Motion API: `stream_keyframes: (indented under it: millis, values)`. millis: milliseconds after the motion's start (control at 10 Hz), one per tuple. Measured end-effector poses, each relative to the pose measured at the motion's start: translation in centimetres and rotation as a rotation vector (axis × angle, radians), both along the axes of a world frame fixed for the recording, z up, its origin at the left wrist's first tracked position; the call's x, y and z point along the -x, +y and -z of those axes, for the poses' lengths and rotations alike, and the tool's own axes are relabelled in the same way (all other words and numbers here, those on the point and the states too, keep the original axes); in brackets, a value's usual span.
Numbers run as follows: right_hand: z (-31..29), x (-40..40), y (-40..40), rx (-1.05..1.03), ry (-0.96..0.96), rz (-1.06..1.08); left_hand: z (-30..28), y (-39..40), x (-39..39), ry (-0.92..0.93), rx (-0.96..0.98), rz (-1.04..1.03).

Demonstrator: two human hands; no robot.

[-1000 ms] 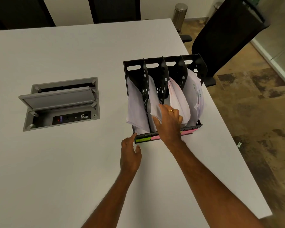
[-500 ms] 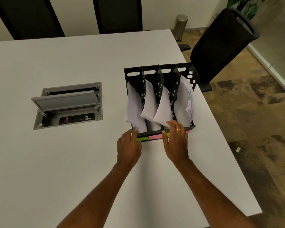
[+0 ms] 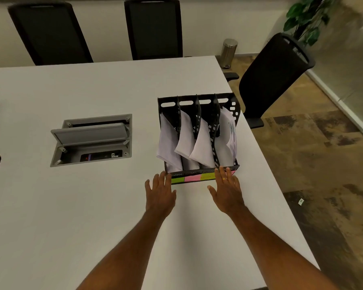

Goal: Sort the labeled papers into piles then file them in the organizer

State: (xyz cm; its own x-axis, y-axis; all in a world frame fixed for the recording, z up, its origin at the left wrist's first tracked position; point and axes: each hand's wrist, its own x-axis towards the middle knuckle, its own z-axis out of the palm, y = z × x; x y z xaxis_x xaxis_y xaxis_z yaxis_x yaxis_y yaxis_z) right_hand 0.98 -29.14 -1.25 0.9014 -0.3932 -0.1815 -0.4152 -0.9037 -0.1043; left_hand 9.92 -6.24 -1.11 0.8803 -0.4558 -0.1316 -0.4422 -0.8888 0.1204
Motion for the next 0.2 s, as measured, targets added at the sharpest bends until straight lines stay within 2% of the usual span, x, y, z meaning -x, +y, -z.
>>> stream_keyframes:
  millis: [100,200]
  values:
    - [-1.4,0.0,-0.6,0.073,-0.042,-0.021,-1.2,0.5,0.0,-0.043,0.041,-0.026]
    - [-5.7,-1.7,-1.6,0.127,-0.234,-0.036,-4.9,0.1,-2.0,-0.200,0.171,-0.050]
